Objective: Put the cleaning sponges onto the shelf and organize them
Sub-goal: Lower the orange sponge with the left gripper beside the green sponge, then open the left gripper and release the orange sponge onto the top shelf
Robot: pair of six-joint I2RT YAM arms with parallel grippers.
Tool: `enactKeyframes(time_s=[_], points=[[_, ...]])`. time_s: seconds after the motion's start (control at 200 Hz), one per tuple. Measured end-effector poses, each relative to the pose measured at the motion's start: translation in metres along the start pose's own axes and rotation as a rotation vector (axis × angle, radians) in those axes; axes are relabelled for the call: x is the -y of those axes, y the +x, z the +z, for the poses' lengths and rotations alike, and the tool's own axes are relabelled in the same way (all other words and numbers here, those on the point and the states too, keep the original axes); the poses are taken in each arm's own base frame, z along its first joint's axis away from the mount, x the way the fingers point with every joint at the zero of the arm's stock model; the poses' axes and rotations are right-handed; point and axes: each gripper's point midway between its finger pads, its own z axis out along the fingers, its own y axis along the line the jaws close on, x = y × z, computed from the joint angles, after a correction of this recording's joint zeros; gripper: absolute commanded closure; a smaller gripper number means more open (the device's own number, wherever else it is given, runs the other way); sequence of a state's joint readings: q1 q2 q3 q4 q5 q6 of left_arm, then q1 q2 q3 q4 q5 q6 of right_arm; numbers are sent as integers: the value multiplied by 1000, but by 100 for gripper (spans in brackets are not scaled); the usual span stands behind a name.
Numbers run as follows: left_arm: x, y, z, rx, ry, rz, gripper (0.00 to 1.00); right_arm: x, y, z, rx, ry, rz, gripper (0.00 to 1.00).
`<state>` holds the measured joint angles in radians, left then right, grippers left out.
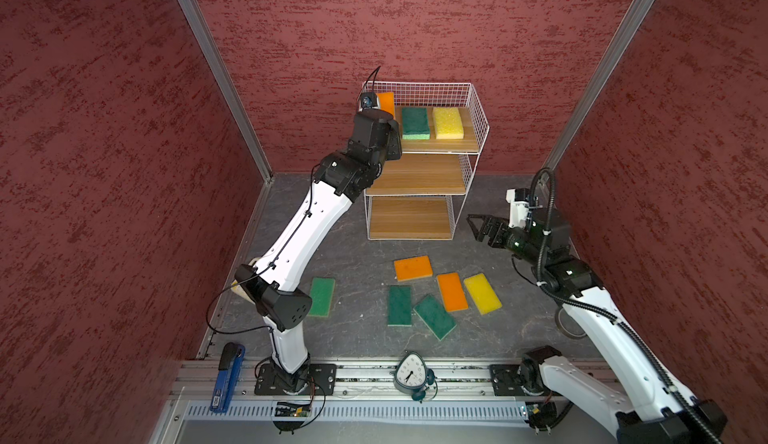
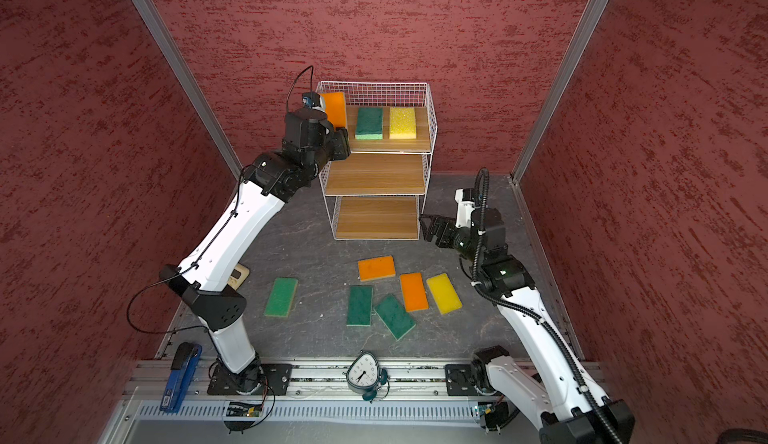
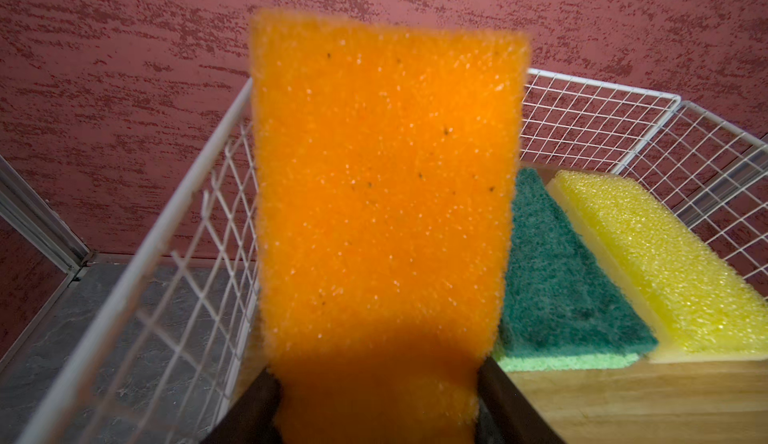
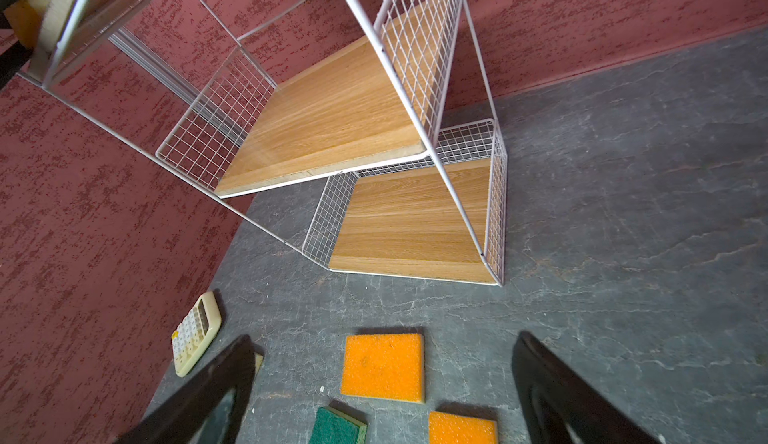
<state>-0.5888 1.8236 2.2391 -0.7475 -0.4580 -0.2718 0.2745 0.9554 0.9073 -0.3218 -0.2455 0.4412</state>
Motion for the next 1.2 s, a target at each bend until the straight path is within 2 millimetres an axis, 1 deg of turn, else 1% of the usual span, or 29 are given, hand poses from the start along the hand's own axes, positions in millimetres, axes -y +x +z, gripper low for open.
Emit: enactKeyframes(time_s=[0.536, 1.197], points=[[2, 2, 0, -3, -9, -39, 22, -1, 0, 1, -3, -5, 5, 3], [-3, 2, -2, -2, -38, -88, 18, -1, 0, 1, -2, -5, 5, 3]])
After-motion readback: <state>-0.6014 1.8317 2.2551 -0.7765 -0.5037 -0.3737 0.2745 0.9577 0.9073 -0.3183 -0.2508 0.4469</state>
